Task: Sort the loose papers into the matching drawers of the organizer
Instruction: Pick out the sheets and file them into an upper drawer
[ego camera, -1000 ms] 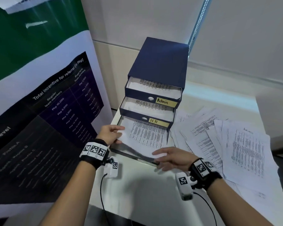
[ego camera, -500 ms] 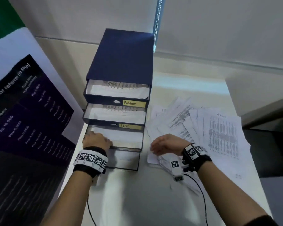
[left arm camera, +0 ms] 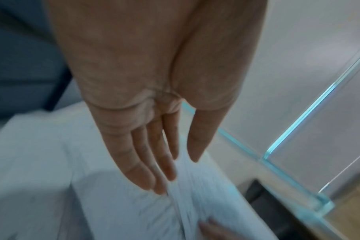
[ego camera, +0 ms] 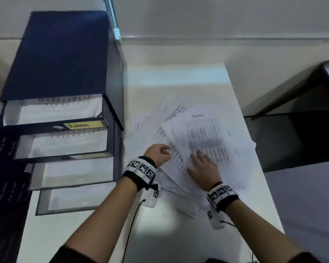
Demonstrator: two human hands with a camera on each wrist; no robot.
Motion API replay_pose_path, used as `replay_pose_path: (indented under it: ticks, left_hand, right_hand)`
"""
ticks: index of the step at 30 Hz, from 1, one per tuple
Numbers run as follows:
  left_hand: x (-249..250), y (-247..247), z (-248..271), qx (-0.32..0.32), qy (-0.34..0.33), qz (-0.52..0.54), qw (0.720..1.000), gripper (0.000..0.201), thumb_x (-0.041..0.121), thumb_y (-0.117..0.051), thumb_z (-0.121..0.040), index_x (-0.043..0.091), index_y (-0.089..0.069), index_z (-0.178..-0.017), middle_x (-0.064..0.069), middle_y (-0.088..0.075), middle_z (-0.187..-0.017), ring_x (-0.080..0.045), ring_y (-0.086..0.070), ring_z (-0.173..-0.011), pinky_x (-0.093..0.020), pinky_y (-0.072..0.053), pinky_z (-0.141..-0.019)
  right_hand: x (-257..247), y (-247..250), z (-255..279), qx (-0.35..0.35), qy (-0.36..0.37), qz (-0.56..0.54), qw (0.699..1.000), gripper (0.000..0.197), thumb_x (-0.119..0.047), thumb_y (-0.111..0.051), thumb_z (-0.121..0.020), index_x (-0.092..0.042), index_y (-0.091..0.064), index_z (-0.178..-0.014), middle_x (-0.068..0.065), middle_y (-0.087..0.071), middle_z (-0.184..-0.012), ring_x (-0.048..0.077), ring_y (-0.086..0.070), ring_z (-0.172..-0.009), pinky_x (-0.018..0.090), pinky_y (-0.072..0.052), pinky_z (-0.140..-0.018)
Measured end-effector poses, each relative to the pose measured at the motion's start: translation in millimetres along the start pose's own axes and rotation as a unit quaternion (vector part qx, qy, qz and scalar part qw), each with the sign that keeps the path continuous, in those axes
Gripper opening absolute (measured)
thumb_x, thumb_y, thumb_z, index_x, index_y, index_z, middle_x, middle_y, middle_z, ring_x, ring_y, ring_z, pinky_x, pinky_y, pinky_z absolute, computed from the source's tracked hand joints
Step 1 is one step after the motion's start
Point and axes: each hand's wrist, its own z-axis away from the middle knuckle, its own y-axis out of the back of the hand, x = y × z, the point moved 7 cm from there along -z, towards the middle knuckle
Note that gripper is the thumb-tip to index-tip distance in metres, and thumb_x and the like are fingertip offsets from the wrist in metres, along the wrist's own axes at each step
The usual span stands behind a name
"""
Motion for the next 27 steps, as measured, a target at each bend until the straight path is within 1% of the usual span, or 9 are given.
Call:
replay_pose_path:
  ticks: [3, 7, 10, 13, 16, 17, 19, 22, 27]
  left_hand:
    - [-15.1, -31.4, -30.3, 0.072, 0.039, 0.003, 0.997, 0.048, 0.015, -0.066, -0.087, 0.009, -0.059, -0.134, -0.008, -0.071, -0.113, -0.023, -0.067, -0.105, -0.036, -0.051, -0.099]
    - [-11.3, -51.4, -45.8, 0.147, 0.049, 0.002, 0.988, 0.061, 0.022, -0.069, -0.089, 0.01, -0.044, -0.144, -0.012, -0.063, -0.115, -0.026, -0.062, -0.104, -0.032, -0.048, -0.098]
    - [-12.9, -45.8, -50.4, 0.223, 0.081, 0.046, 0.97, 0.066, 0.019, -0.069, -0.087, 0.007, -0.038, -0.144, -0.015, -0.046, -0.127, -0.028, -0.058, -0.1, -0.029, -0.045, -0.092]
    - [-17.2, -40.4, -50.6, 0.254, 0.096, 0.121, 0.955, 0.063, 0.022, -0.068, -0.087, 0.004, -0.04, -0.141, -0.012, -0.054, -0.114, -0.019, -0.054, -0.083, -0.025, -0.042, -0.079]
    - [-28.0, -41.1, -55.0, 0.235, 0.124, 0.203, 0.943, 0.056, 0.033, -0.055, -0.098, 0.01, -0.037, -0.146, -0.008, -0.055, -0.127, -0.024, -0.054, -0.114, -0.029, -0.039, -0.099]
    - [-30.8, -41.0, -56.6, 0.218, 0.125, 0.214, 0.944, 0.048, 0.036, -0.051, -0.1, 0.009, -0.046, -0.139, -0.01, -0.057, -0.127, -0.026, -0.053, -0.118, -0.031, -0.039, -0.102]
    - [-39.2, -40.5, -60.0, 0.188, 0.113, 0.207, 0.953, 0.032, 0.04, -0.051, -0.099, 0.009, -0.06, -0.105, -0.01, -0.061, -0.096, -0.023, -0.056, -0.095, -0.029, -0.043, -0.085]
    - [-52.0, -33.4, -56.7, 0.203, 0.077, 0.186, 0.958, 0.037, 0.05, -0.071, -0.078, 0.016, -0.058, -0.073, -0.005, -0.054, -0.069, -0.015, -0.051, -0.068, -0.027, -0.041, -0.068]
    - [-59.3, -27.4, -47.2, 0.169, 0.069, 0.206, 0.961, 0.042, 0.017, -0.097, -0.053, 0.015, -0.075, -0.089, -0.001, -0.077, -0.083, -0.021, -0.074, -0.078, -0.035, -0.06, -0.075]
  right_hand:
    - [17.7, 33.0, -8.2, 0.088, -0.006, -0.167, 0.982, 0.036, -0.036, -0.059, -0.094, -0.015, -0.066, -0.123, 0.009, -0.058, -0.132, 0.029, -0.052, -0.121, 0.035, -0.04, -0.101]
    - [110.8, 54.0, -22.6, 0.129, -0.208, -0.165, 0.955, 0.068, -0.047, -0.068, -0.086, -0.008, -0.05, -0.139, 0.019, -0.045, -0.141, 0.037, -0.044, -0.128, 0.047, -0.039, -0.105]
    - [119.7, 47.6, -24.5, 0.077, -0.204, -0.222, 0.95, 0.074, -0.042, -0.077, -0.08, -0.006, -0.048, -0.138, 0.012, -0.056, -0.127, 0.029, -0.054, -0.116, 0.041, -0.045, -0.099]
    - [105.1, 32.8, -22.5, 0.054, -0.163, -0.314, 0.934, 0.042, -0.029, -0.082, -0.078, -0.012, -0.06, -0.109, -0.003, -0.065, -0.089, 0.02, -0.065, -0.08, 0.023, -0.053, -0.066]
    - [97.1, 11.8, -16.0, -0.002, -0.159, -0.42, 0.893, 0.032, -0.031, -0.086, -0.073, -0.007, -0.069, -0.085, 0.003, -0.07, -0.072, 0.016, -0.067, -0.06, 0.021, -0.051, -0.049]
    - [93.4, 5.0, -12.6, -0.033, -0.154, -0.449, 0.879, 0.037, -0.034, -0.087, -0.071, -0.004, -0.07, -0.085, 0.006, -0.071, -0.073, 0.016, -0.067, -0.059, 0.021, -0.052, -0.049]
    - [88.4, -9.4, -6.0, -0.1, -0.138, -0.466, 0.868, 0.054, -0.047, -0.084, -0.069, 0.001, -0.07, -0.089, 0.008, -0.072, -0.077, 0.018, -0.069, -0.062, 0.026, -0.055, -0.054]
    - [89.7, -21.3, 2.0, -0.147, -0.12, -0.464, 0.865, 0.068, -0.062, -0.081, -0.064, -0.004, -0.07, -0.097, 0.009, -0.076, -0.089, 0.025, -0.074, -0.081, 0.042, -0.061, -0.077]
    - [111.3, -3.1, 9.6, -0.02, -0.162, -0.48, 0.862, 0.033, -0.033, -0.085, -0.073, -0.013, -0.074, -0.097, 0.004, -0.076, -0.09, 0.02, -0.073, -0.081, 0.036, -0.061, -0.075]
